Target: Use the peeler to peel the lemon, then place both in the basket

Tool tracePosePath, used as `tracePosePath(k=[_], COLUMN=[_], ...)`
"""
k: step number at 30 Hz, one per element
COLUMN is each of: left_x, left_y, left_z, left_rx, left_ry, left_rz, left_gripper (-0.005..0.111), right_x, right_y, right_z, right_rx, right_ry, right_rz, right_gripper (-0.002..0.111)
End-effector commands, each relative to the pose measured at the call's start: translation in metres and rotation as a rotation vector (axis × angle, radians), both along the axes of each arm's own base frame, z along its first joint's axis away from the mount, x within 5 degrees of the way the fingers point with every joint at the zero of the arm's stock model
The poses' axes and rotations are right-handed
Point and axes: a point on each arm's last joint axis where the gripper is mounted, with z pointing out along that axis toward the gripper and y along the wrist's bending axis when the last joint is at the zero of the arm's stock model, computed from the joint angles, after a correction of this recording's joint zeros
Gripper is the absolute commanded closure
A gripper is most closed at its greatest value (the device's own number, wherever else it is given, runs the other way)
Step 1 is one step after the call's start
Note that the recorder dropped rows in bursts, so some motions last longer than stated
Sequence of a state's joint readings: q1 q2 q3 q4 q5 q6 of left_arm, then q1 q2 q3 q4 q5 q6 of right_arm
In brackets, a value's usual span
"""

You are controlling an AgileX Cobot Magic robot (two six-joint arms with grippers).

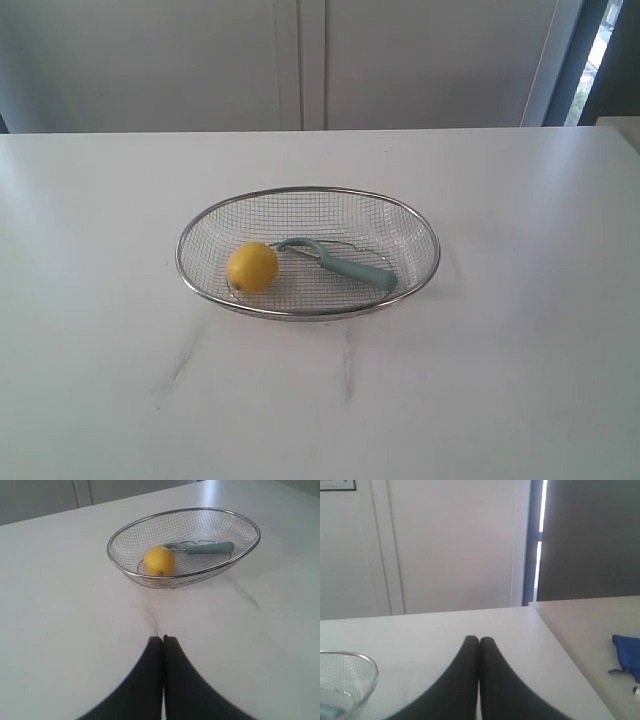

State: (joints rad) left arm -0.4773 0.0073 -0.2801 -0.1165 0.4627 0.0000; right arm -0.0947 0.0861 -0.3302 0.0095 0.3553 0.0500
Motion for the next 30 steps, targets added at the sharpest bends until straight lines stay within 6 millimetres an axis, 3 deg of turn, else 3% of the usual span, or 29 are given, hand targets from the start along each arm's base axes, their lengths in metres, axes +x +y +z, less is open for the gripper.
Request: tracePosePath(k=[1, 4, 7, 21, 30], left_x=[-0.001, -0.001, -0.001, -0.001, -0.001], left_y=[0.000, 0.000, 0.000, 0.000, 0.000], left_z=[-0.002, -0.002, -0.002, -0.002, -0.002], left_rx=[-0.004, -0.004, -0.004, -0.004, -0.004], left_ry=[0.002, 0.002, 0.002, 0.002, 0.002], left_rz=[-0.004, -0.004, -0.004, -0.004, -0.004], left_gripper=[0.107, 0.107, 0.107, 0.107, 0.107], right_x=[0.009, 0.011, 0.010, 0.011, 0.011], right_y=[-0.002, -0.003, -0.003, -0.002, 0.013], right_z=[-0.049, -0.088, -0.104, -0.101, -0.100], right_rx=[-0.027, -0.025, -0.024, 0.020, -0.007], right_ry=[0.047, 0.133, 0.237, 0.199, 0.186], right_rz=[-0.017, -0.017, -0.020, -0.011, 0.266], right_gripper=[0.108, 0.108, 0.108, 0.108, 0.108])
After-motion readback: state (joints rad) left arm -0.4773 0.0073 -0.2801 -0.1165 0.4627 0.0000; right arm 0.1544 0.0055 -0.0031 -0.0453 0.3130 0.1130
